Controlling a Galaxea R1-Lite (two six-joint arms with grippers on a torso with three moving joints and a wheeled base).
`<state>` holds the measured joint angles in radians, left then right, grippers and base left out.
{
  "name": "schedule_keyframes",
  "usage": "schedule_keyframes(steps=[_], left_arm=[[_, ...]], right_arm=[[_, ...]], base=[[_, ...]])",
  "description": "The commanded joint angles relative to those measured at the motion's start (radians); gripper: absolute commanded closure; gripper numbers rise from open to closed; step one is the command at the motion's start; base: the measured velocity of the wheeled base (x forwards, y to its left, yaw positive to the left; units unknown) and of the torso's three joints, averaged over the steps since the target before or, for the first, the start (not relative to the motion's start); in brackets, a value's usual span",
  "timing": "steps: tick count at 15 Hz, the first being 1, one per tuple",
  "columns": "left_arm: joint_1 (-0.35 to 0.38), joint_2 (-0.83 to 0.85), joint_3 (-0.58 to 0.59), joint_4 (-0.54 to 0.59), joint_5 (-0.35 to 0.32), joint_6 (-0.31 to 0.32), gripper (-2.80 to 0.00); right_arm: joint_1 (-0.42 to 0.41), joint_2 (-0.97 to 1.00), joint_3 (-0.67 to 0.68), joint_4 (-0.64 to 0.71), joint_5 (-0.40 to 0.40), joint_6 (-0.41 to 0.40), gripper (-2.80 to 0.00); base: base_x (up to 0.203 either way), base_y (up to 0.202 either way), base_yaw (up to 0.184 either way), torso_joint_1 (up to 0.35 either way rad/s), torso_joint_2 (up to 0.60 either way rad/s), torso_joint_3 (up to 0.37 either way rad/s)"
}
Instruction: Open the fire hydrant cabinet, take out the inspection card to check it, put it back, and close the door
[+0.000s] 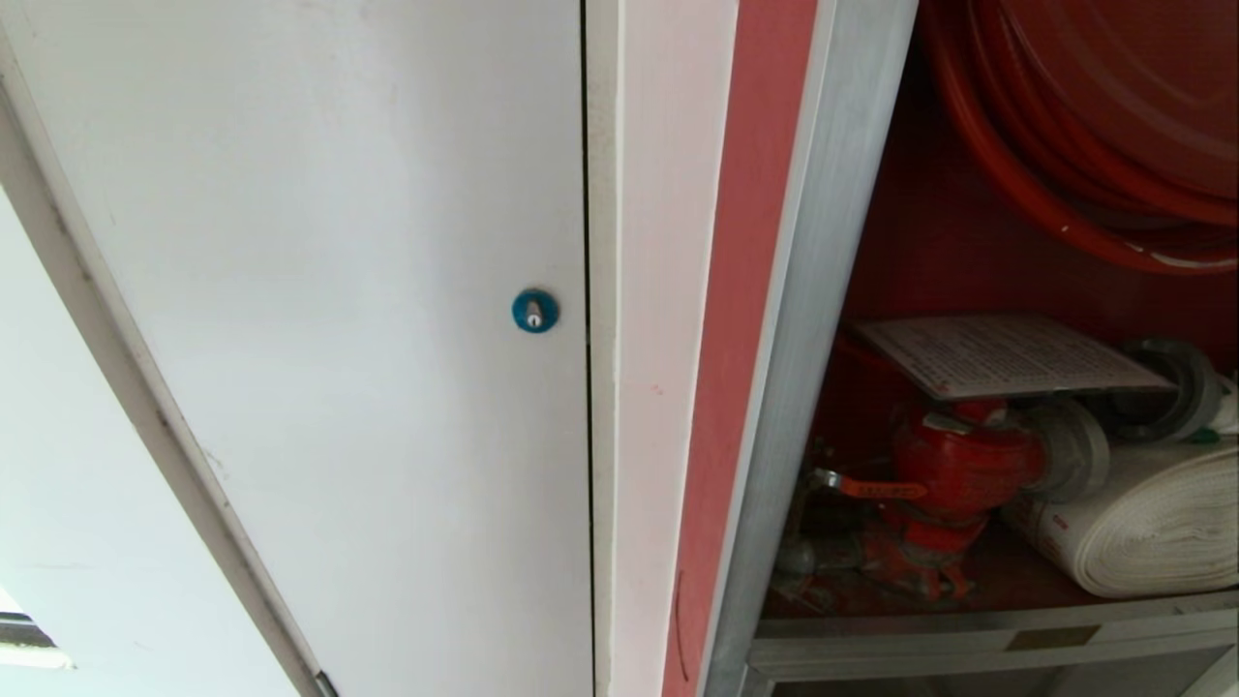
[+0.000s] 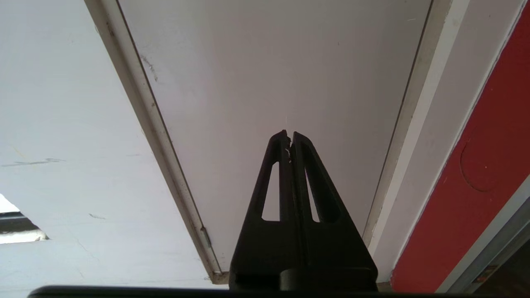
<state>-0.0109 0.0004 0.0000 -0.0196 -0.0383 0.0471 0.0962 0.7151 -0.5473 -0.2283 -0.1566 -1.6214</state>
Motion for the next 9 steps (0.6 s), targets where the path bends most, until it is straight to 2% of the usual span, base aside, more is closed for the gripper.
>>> schedule_keyframes(steps=[1,4,9], left_arm=[[0.0,0.0,0.012,0.0,0.0,0.0,0.0],[0.0,0.0,0.012,0.0,0.0,0.0,0.0],[0.0,0.001,0.012,0.0,0.0,0.0,0.0]], right_arm=[[0.0,0.031,0.004,-0.003,0.003,-0.044,-2.8],[0.0,0.035,0.015,-0.005,0.005,-0.086,-2.8],[0.002,-0.006,0.027,0.0,0.006,-0.059,-2.8]], base=[[0.0,0.0,0.0,0.0,0.0,0.0],[0.0,0.0,0.0,0.0,0.0,0.0],[0.0,0.0,0.0,0.0,0.0,0.0]])
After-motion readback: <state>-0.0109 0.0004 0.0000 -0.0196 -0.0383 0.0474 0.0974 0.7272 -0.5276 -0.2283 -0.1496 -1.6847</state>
